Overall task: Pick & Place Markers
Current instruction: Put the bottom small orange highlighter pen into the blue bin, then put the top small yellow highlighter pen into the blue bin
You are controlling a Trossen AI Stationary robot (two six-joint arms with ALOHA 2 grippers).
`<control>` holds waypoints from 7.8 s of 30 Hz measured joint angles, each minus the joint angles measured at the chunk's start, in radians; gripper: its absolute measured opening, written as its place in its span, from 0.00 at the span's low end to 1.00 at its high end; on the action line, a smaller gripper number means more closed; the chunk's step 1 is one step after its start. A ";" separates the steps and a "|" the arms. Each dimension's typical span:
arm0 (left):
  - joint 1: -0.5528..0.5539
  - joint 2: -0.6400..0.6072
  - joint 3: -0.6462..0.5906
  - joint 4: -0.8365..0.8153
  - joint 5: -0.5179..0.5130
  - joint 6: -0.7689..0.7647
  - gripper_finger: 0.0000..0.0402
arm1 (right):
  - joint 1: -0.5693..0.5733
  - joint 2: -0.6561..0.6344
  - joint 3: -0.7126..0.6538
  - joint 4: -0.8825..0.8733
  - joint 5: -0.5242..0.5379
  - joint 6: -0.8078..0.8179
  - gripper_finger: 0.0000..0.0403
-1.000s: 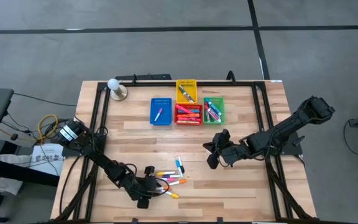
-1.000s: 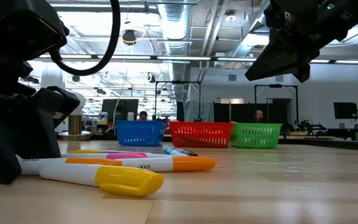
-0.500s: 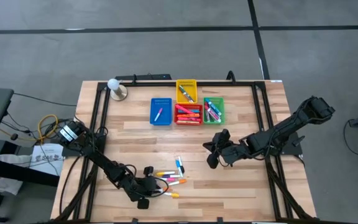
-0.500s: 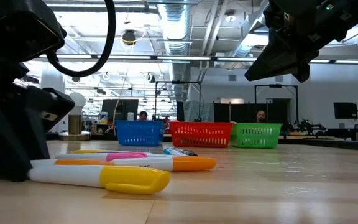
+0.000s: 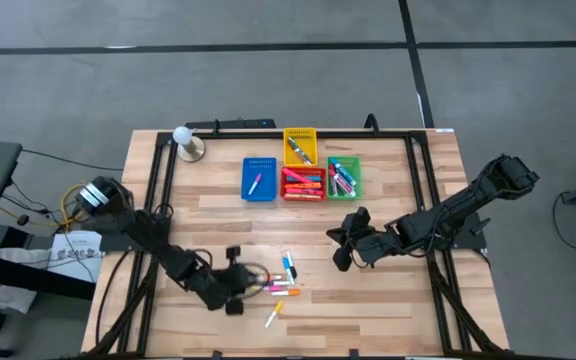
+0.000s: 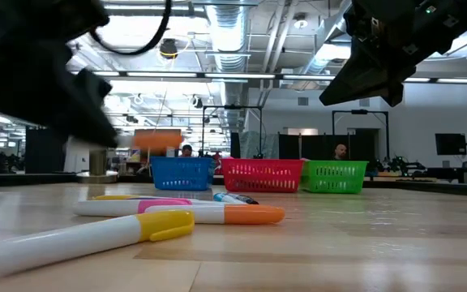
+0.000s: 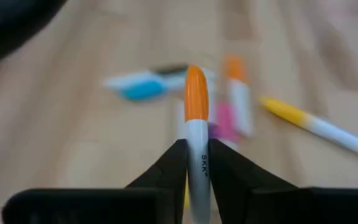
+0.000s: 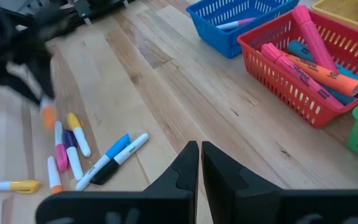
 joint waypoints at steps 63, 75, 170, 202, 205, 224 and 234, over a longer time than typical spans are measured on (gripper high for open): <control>0.242 -0.270 -0.027 0.027 0.348 -0.183 0.22 | -0.042 0.000 -0.112 0.270 -0.129 -0.084 0.03; 0.140 -0.270 -0.084 0.033 0.198 -0.091 0.23 | -0.104 0.000 -0.111 0.351 -0.208 -0.019 0.03; 0.238 0.079 -0.138 0.184 0.369 0.007 0.39 | -0.096 0.300 0.226 -0.066 -0.415 -0.174 0.03; 0.241 0.087 -0.127 0.382 0.203 -0.166 0.15 | -0.055 0.300 0.225 -0.006 -0.416 -0.131 0.03; 0.255 0.076 -0.102 0.390 0.171 -0.165 0.14 | -0.044 0.300 0.225 -0.007 -0.416 -0.127 0.03; 0.527 -0.209 -0.093 0.321 -0.229 -0.048 0.18 | -0.032 0.300 0.225 -0.036 -0.413 -0.051 0.03; 0.738 -0.210 -0.093 0.216 -0.123 -0.082 0.18 | -0.033 0.300 0.225 -0.036 -0.382 -0.024 0.03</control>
